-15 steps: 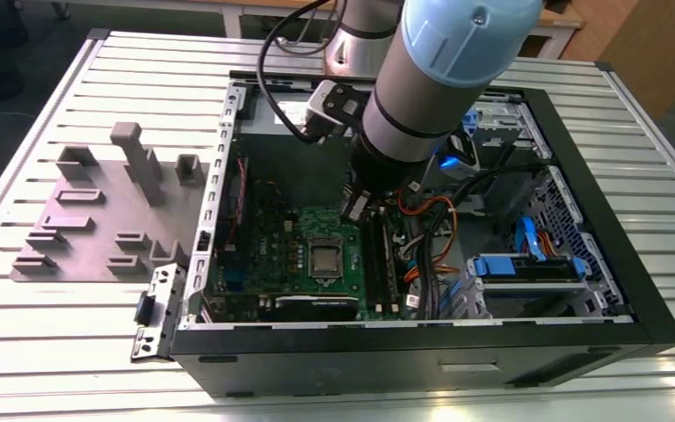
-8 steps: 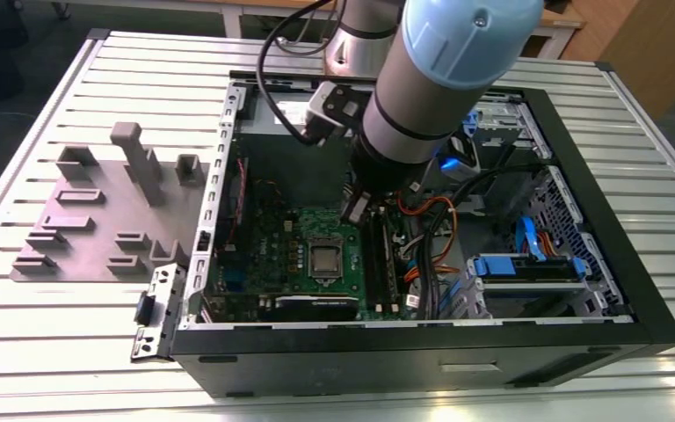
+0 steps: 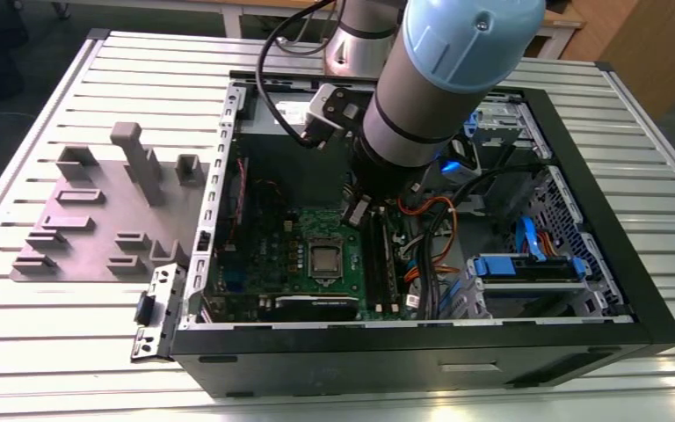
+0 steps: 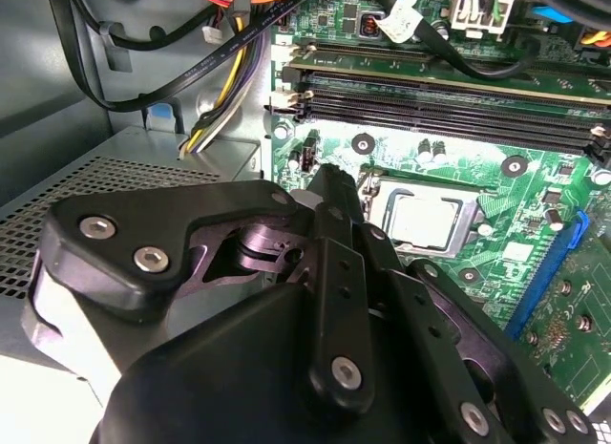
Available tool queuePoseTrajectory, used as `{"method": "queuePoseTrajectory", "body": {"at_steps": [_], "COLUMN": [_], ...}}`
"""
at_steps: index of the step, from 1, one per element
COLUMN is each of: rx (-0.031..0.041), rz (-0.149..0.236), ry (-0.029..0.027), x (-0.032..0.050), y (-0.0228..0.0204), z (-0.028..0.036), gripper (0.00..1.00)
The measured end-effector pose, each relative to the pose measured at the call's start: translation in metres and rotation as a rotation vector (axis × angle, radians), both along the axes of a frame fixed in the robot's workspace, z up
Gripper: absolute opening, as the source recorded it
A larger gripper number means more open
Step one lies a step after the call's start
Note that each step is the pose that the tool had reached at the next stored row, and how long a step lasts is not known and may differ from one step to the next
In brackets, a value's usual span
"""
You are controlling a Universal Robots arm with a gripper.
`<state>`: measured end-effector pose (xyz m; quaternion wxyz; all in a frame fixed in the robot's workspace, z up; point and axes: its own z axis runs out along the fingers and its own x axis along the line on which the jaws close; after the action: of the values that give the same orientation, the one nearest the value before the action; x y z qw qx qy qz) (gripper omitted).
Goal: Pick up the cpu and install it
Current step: 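Install the first cpu locking lever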
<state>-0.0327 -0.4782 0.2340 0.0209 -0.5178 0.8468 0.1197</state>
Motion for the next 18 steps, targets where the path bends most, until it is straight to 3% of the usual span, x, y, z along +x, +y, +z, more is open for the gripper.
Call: {"method": "queuePoseTrajectory", "body": {"at_steps": [11, 18], "rx": [-0.0003, -0.0007], "rz": [0.002, 0.042], "ry": [0.0000, 0.0000], "x": [-0.0018, -0.0039], "y": [-0.0008, -0.0039], "z": [0.0035, 0.0036], "gripper": [0.11, 0.11]}}
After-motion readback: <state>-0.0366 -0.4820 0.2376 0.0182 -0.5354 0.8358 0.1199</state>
